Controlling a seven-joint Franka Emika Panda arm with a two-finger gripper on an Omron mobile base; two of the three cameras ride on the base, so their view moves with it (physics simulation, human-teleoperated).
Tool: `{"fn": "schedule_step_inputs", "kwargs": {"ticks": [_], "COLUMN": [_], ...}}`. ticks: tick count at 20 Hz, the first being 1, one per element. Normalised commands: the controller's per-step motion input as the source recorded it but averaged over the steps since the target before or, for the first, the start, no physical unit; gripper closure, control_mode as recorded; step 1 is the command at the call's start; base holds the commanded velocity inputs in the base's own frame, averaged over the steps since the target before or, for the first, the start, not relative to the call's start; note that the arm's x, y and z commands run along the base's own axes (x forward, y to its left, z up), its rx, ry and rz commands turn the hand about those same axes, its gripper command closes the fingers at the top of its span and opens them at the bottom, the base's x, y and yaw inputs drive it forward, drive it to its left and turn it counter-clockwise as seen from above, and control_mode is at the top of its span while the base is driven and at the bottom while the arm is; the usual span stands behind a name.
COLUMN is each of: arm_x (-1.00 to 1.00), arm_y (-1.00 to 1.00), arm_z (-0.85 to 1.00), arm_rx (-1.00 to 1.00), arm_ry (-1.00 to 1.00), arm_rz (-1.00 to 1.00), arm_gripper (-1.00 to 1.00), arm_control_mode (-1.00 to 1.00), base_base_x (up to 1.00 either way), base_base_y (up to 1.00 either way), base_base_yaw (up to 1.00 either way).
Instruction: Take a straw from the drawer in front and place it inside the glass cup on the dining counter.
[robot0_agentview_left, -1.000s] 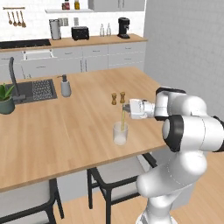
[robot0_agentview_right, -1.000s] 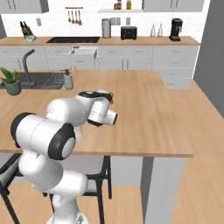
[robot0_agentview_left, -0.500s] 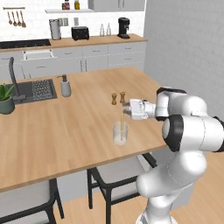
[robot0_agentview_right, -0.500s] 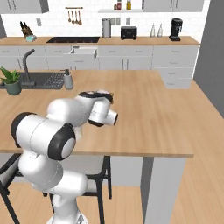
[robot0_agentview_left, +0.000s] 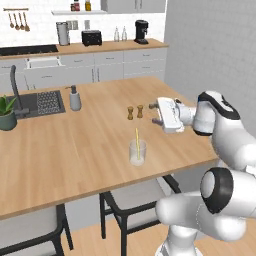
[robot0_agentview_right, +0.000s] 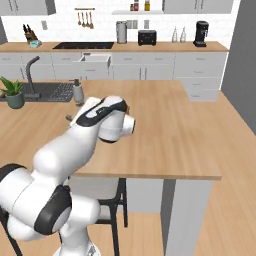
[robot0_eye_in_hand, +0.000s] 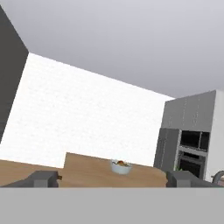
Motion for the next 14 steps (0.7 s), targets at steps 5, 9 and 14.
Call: {"fn": "schedule_step_inputs", "kwargs": {"ticks": [5, 9, 14], "arm_x": [-1.0, -0.86, -0.3], "arm_y": [0.13, 0.38, 0.18], "arm_z": [0.32, -0.04, -0.34], "arm_rx": [-0.45, -0.72, -0.75], "arm_ry": [-0.16, -0.04, 0.0], "arm_rz": [0.0, 0.01, 0.0], "arm_gripper": [-1.0, -1.0, -1.0], "arm_control_mode": [-1.0, -1.0, -1.0], "base_base_x": [0.0, 0.0, 0.0], "base_base_y": [0.0, 0.0, 0.0], "base_base_yaw": [0.0, 0.0, 0.0]}}
